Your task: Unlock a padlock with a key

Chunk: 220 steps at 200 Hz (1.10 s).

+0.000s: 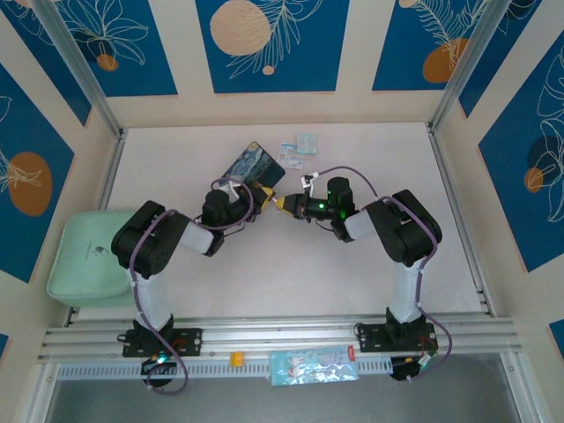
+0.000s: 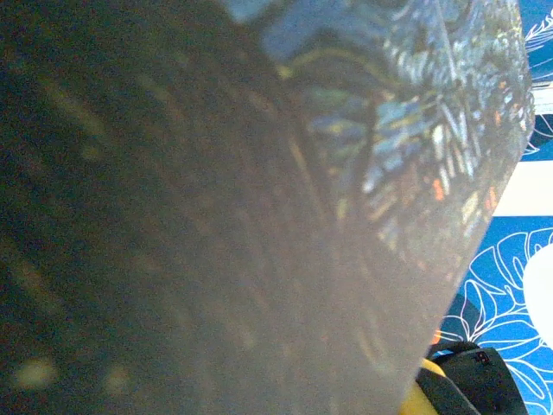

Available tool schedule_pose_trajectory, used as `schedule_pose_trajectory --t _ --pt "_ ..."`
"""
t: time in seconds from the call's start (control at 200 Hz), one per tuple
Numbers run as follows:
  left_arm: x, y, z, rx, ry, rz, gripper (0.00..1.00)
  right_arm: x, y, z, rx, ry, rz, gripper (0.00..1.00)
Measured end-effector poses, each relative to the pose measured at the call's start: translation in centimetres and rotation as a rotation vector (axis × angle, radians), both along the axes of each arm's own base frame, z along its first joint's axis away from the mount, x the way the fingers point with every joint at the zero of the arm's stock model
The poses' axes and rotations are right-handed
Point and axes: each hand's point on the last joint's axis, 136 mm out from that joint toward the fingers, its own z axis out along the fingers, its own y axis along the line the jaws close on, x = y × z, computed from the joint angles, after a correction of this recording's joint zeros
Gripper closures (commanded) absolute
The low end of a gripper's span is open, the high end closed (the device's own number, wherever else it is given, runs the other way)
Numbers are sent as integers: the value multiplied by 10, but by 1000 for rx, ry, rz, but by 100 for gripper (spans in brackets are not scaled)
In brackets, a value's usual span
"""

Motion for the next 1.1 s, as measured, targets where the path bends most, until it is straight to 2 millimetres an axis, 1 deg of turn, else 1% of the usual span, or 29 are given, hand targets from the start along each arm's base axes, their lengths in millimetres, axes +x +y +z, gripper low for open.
schedule_pose_trajectory --t 0.18,0.34,0.48,0.725,1.1 --pt "-2 -2 -1 6 -3 -19 100 2 -3 -1 -27 19 32 100" --pt "-12 -10 -2 37 -15 -71 100 1 -3 1 -48 43 46 100" --pt "-15 -9 1 79 -27 -78 100 -2 -2 3 -48 81 47 100" --pt "-14 -8 3 84 -33 -67 100 -1 -1 5 -64 100 29 100" --pt "-10 -7 6 64 -39 -39 100 5 -2 7 -39 145 -26 100"
